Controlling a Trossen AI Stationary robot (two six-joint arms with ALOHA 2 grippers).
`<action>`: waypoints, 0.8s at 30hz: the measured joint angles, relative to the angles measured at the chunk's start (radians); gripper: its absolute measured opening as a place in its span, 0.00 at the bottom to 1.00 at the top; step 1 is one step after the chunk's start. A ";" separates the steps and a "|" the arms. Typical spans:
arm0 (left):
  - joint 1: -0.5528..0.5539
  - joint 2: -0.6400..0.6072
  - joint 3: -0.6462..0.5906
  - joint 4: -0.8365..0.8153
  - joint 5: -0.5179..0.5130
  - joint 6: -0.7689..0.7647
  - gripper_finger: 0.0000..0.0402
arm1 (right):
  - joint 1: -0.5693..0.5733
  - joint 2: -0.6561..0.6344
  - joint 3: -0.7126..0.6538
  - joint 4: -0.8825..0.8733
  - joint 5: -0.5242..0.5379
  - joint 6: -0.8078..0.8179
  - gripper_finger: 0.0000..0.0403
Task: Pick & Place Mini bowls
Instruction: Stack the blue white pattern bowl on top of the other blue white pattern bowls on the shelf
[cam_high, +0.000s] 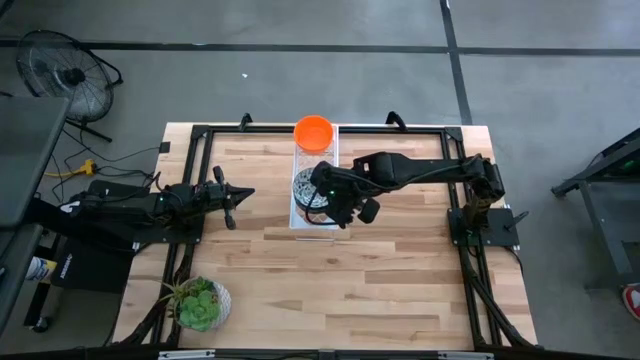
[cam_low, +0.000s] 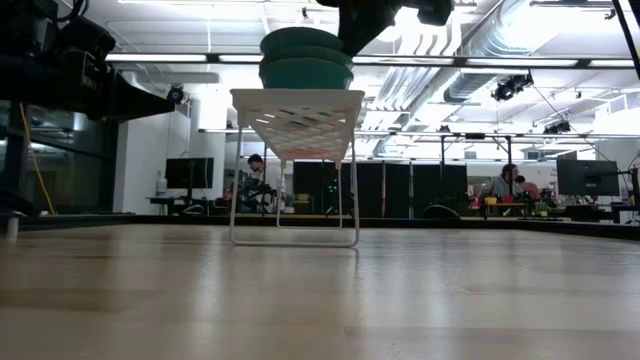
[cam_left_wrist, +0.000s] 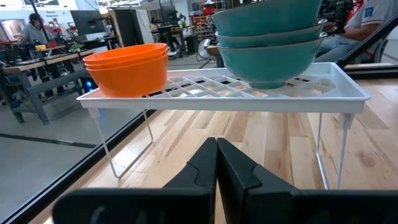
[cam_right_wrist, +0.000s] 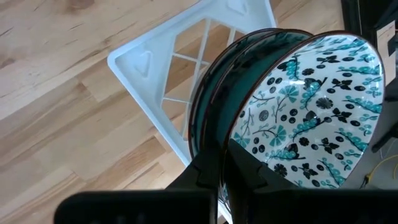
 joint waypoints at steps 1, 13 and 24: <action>0.000 0.000 0.000 0.000 0.000 0.000 0.00 | 0.000 0.000 0.000 0.000 0.000 0.001 0.00; 0.000 0.000 0.000 0.000 0.000 0.000 0.00 | 0.001 0.000 0.000 0.008 0.010 0.011 0.06; 0.000 0.000 0.000 0.000 0.000 0.000 0.00 | 0.001 0.000 0.000 0.008 0.034 0.018 0.09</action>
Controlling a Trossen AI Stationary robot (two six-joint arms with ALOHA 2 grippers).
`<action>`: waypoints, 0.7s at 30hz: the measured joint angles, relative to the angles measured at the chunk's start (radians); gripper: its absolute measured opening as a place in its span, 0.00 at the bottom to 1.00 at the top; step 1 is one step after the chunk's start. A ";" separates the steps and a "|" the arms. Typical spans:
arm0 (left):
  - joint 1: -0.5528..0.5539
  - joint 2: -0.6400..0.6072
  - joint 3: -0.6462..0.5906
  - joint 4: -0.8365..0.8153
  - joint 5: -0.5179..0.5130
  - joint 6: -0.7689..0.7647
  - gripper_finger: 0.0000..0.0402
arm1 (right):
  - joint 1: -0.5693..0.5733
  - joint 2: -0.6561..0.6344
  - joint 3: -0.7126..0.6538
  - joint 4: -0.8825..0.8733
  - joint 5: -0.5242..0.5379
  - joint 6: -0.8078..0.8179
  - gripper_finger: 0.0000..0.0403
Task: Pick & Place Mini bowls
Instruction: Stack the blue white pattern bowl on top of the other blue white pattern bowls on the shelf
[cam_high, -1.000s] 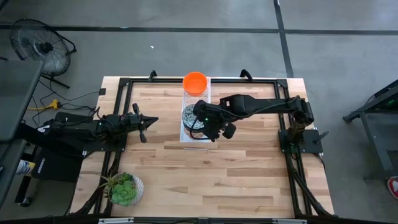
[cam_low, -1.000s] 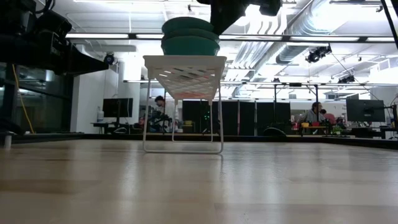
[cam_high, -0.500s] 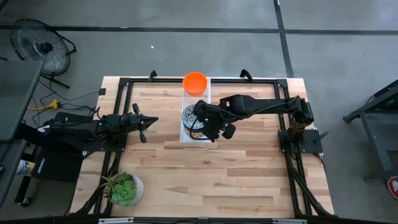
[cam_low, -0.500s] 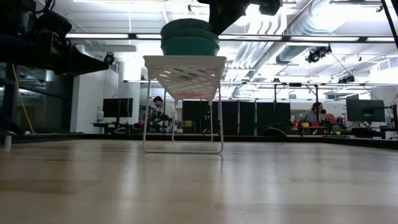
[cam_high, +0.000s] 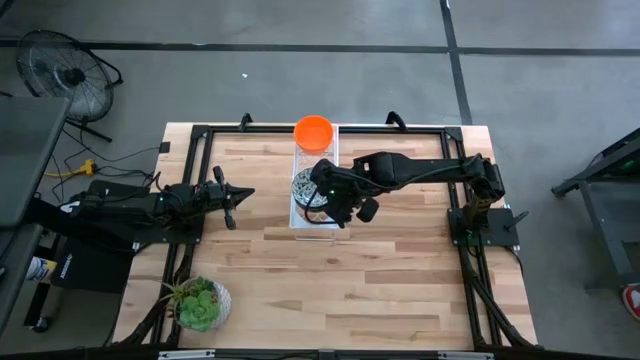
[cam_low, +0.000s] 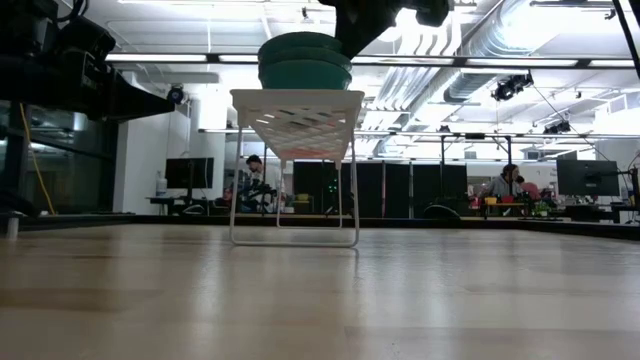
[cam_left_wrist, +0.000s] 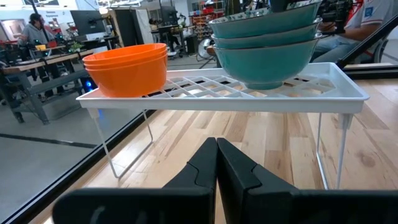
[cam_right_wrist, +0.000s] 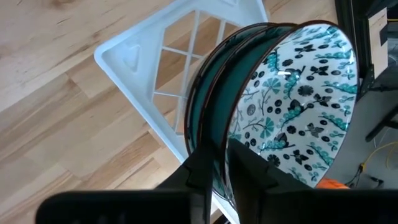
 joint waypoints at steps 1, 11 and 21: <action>0.000 0.000 0.000 0.000 0.000 0.000 0.00 | 0.000 0.000 0.000 0.000 0.001 0.003 0.10; 0.000 0.000 0.000 0.000 0.000 0.000 0.00 | 0.000 0.000 0.000 0.003 0.002 0.008 0.16; 0.000 0.000 0.000 0.000 0.000 0.000 0.00 | 0.000 -0.001 0.000 0.001 0.021 0.008 0.22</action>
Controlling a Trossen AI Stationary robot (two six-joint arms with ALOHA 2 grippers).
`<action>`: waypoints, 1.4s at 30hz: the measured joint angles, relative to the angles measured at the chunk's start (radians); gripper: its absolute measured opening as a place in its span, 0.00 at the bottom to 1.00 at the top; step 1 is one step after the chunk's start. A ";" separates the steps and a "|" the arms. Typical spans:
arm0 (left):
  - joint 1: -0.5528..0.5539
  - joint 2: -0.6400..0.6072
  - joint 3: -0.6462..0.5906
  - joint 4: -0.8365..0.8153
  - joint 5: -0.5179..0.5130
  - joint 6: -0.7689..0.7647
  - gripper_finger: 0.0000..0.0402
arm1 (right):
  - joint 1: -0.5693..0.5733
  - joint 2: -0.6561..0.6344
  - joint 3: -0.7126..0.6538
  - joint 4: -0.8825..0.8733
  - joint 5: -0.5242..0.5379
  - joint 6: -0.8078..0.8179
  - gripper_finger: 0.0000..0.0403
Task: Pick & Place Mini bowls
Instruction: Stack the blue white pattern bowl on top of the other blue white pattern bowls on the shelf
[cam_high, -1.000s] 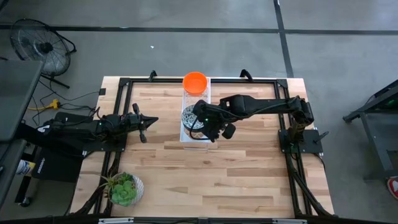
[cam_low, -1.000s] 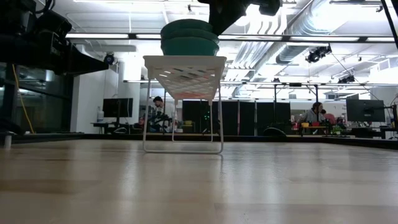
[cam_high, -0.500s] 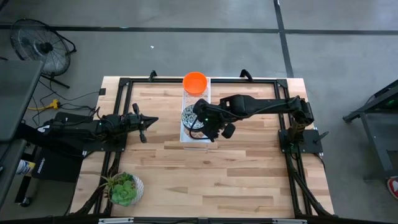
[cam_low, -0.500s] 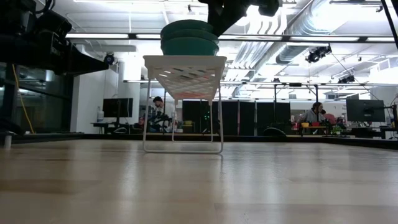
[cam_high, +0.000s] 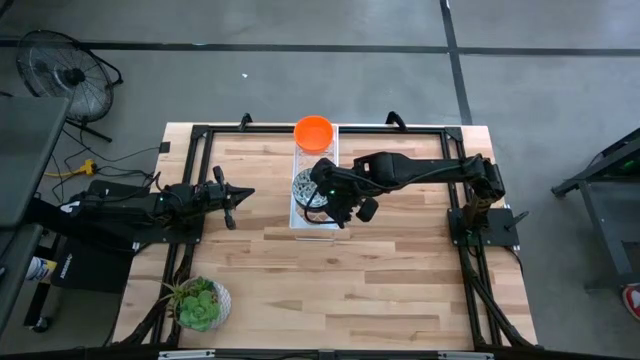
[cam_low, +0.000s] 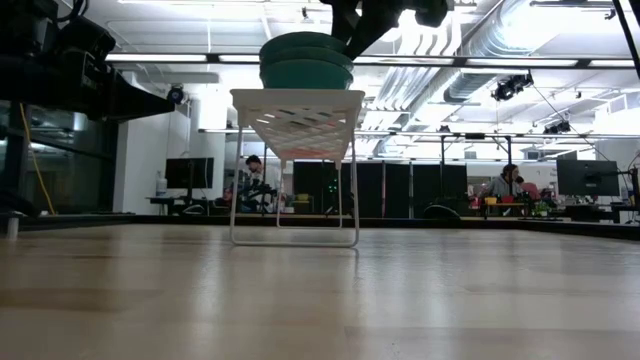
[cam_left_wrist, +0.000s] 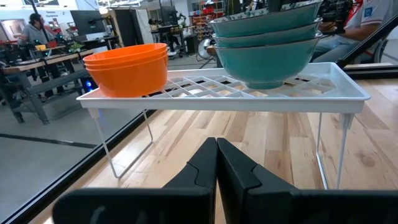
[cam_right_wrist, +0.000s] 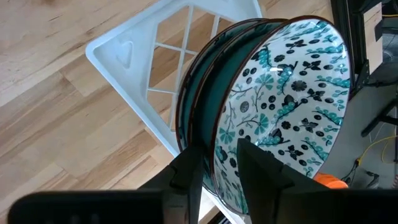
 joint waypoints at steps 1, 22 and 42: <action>0.000 0.000 0.000 0.000 0.000 0.000 0.00 | 0.000 0.000 0.000 0.000 0.000 0.000 0.22; 0.000 0.000 0.000 0.000 0.000 0.000 0.00 | 0.022 -0.008 0.058 -0.038 0.004 0.016 0.22; 0.000 0.000 0.000 0.000 0.000 0.000 0.00 | 0.075 -0.036 0.056 -0.047 0.066 0.148 0.22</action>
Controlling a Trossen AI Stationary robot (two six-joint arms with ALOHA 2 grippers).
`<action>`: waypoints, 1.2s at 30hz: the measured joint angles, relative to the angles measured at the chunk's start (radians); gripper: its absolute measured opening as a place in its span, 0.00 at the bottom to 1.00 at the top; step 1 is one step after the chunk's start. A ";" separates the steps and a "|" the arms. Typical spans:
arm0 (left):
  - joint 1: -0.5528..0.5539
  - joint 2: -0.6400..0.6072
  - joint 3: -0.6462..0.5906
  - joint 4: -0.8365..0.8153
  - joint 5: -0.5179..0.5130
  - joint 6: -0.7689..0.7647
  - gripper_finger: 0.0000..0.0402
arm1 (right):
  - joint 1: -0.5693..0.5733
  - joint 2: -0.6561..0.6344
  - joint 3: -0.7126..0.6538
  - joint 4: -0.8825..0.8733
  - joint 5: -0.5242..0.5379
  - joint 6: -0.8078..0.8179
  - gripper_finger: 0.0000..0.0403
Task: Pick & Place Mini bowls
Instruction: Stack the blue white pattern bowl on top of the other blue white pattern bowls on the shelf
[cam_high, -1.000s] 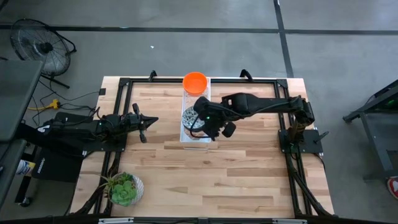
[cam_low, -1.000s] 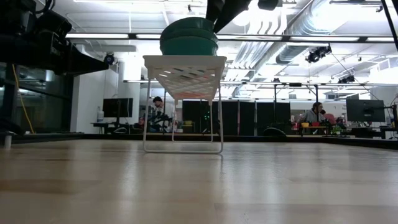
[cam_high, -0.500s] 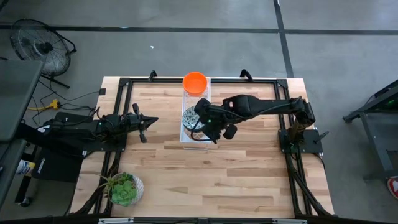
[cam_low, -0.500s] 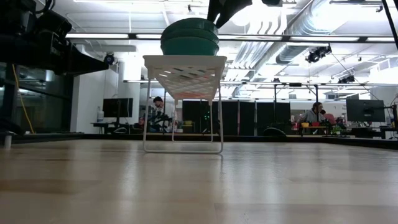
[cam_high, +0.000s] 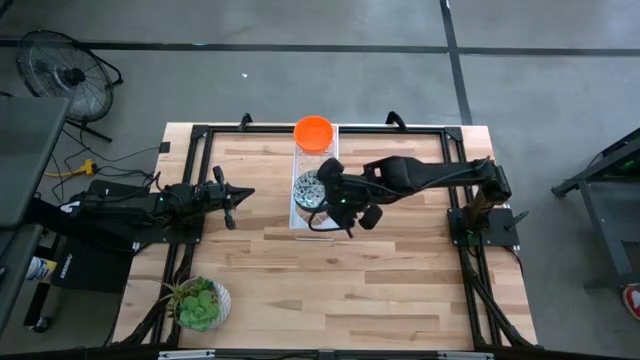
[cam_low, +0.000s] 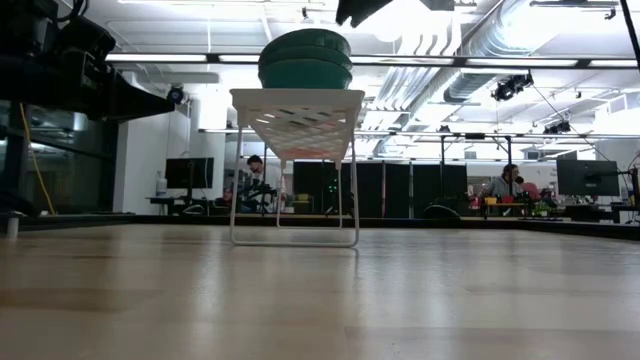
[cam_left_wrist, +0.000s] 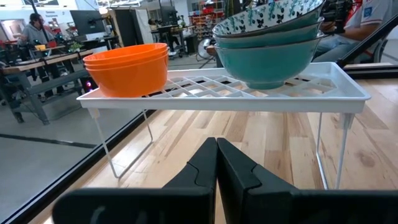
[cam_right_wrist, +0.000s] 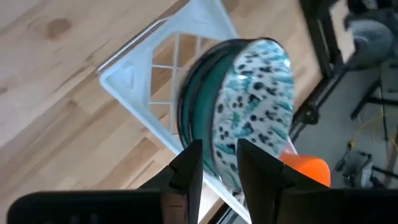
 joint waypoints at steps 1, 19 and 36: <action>0.000 0.000 0.000 -0.001 0.000 0.000 0.00 | 0.001 -0.007 0.000 0.003 0.004 0.019 0.22; 0.000 0.000 0.000 0.000 -0.001 0.000 0.00 | -0.004 -0.158 -0.003 0.145 -0.169 0.470 0.01; 0.000 0.000 0.000 0.000 -0.001 0.000 0.00 | -0.002 -0.439 -0.616 0.814 -0.145 0.554 0.00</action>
